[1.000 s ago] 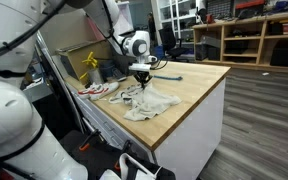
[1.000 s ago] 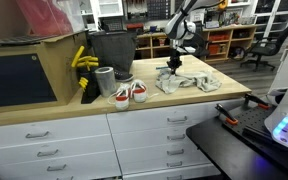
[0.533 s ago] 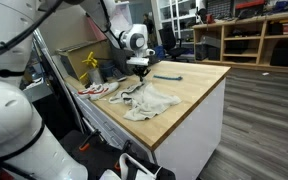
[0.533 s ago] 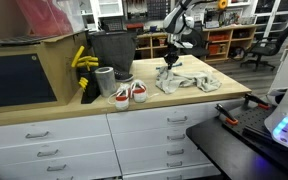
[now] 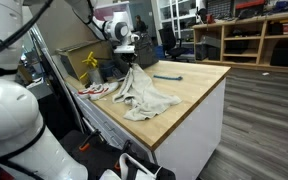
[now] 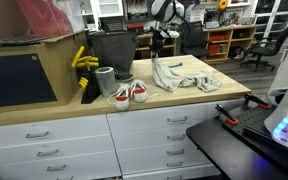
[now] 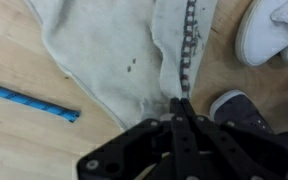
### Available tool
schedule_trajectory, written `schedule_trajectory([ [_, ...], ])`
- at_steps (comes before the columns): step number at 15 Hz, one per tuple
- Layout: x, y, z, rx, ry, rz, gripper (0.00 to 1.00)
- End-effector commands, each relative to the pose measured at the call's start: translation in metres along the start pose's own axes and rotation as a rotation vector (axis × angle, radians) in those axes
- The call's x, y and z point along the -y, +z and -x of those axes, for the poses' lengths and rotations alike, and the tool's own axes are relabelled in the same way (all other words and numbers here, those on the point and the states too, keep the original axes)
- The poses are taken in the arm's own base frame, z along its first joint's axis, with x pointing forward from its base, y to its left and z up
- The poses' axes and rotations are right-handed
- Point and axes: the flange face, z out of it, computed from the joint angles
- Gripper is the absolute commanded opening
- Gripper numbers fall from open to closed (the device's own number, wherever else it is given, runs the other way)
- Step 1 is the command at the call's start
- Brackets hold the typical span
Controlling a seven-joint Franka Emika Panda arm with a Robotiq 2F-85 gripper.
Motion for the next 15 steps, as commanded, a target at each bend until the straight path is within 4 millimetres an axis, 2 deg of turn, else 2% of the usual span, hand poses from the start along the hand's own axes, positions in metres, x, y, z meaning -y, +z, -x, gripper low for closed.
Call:
schedule_trajectory([
  [1,0.038,0.016,0.003,-0.053,-0.042,0.049,0.29],
  [3,0.051,0.027,0.009,-0.088,-0.062,0.081,0.44],
  [5,0.052,0.032,0.018,-0.123,-0.095,0.116,0.57],
  [7,0.043,0.031,0.027,-0.126,-0.139,0.154,0.72],
  [11,0.012,0.028,0.042,0.006,-0.226,0.173,0.99],
  [15,-0.002,0.025,0.068,0.166,-0.295,0.112,1.0],
])
